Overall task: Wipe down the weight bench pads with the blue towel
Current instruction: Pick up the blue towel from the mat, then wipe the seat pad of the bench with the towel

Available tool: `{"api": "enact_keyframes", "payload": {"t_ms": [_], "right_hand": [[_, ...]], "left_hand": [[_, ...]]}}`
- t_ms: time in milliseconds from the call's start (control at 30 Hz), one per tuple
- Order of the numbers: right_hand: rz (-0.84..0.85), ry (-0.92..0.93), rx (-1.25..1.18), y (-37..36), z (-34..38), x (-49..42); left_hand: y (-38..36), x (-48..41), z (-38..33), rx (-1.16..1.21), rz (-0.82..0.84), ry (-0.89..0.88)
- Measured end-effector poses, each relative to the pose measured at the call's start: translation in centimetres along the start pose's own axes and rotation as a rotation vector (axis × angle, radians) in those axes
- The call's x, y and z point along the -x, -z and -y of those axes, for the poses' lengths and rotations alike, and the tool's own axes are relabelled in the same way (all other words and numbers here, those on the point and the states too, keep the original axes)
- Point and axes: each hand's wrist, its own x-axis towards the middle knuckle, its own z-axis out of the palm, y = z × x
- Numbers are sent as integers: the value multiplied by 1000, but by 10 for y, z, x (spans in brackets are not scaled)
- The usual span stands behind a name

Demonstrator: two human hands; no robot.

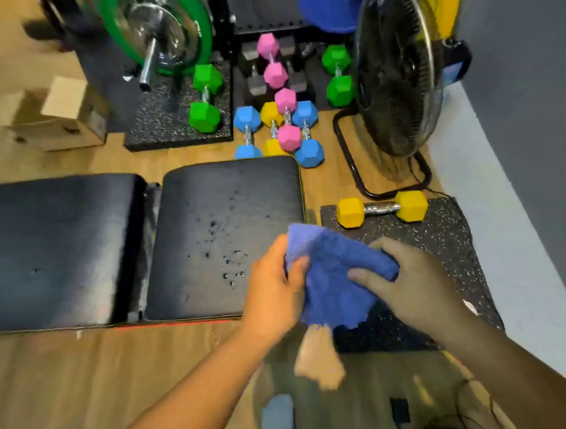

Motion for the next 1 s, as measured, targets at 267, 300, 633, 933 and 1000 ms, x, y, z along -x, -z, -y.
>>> {"api": "enact_keyframes", "payload": {"t_ms": [267,300,633,933,1000], "right_hand": [[54,108,-242,-95,114,-57],[43,120,-251,-105,118,-64],[101,395,811,-216,82,-83],[235,396,955,-213,86,-164],[257,371,944,-214,93,-190]], "left_hand": [[141,-4,27,30,-272,96],[148,-7,34,19,-280,105],[119,-23,117,-909,102,-67],[134,-102,139,-908,239,-33],[141,-127,138,-910,260,-23]]}}
